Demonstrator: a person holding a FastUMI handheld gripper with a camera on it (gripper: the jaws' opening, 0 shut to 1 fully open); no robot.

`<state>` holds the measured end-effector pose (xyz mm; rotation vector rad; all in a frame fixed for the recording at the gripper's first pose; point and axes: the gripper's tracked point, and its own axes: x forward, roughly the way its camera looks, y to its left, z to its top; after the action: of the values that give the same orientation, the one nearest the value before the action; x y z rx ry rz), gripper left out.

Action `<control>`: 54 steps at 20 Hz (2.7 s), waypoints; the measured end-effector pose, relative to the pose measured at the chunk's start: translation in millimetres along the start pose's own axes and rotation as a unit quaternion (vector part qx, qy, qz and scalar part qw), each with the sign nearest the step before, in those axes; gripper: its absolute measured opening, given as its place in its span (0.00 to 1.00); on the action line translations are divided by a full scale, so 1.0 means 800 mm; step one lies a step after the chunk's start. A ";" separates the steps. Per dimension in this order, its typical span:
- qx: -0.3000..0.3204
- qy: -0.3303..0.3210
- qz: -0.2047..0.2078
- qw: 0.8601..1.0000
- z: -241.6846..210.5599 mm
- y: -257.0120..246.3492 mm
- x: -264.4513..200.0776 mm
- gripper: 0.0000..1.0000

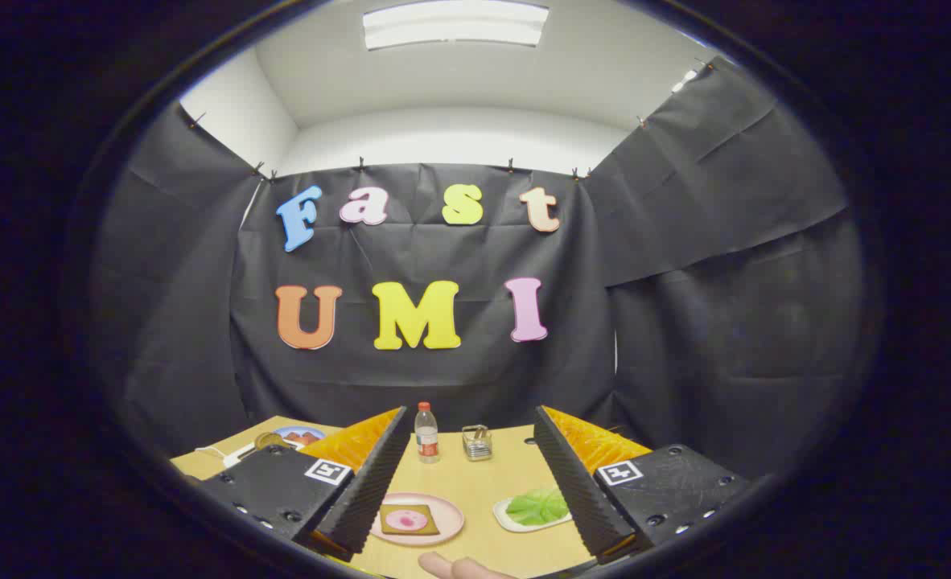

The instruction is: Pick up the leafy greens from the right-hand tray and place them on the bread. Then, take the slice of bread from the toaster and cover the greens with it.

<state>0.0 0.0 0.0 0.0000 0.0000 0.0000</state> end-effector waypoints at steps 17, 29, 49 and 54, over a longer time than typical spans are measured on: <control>-0.036 0.062 -0.012 0.997 -0.063 -0.016 0.052 0.95; -0.114 0.172 -0.057 0.977 -0.221 -0.127 0.211 0.96; -0.097 0.375 -0.090 0.917 -0.455 -0.225 0.314 0.86; -0.097 0.370 -0.096 0.919 -0.454 -0.226 0.313 0.35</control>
<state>250.6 -181.1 -363.5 -0.2001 0.7597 -0.1975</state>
